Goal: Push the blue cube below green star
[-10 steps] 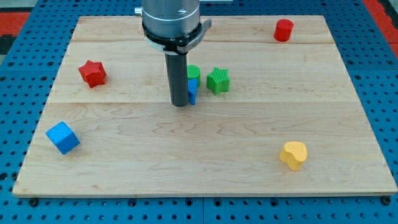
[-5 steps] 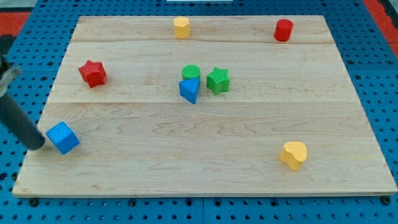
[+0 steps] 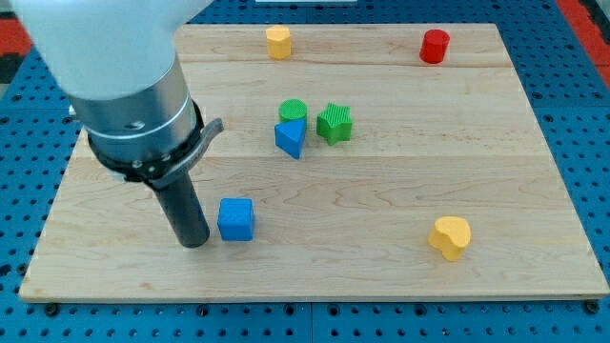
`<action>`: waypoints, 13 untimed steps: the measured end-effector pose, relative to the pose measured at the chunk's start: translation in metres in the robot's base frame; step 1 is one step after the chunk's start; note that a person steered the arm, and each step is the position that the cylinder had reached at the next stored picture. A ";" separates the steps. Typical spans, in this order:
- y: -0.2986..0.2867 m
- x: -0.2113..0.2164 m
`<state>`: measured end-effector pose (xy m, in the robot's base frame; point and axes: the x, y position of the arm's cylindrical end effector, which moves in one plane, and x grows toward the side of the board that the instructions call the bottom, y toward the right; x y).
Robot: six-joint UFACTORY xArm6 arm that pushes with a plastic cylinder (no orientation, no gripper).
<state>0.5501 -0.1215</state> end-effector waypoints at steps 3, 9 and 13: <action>0.088 0.041; 0.185 -0.065; 0.163 -0.067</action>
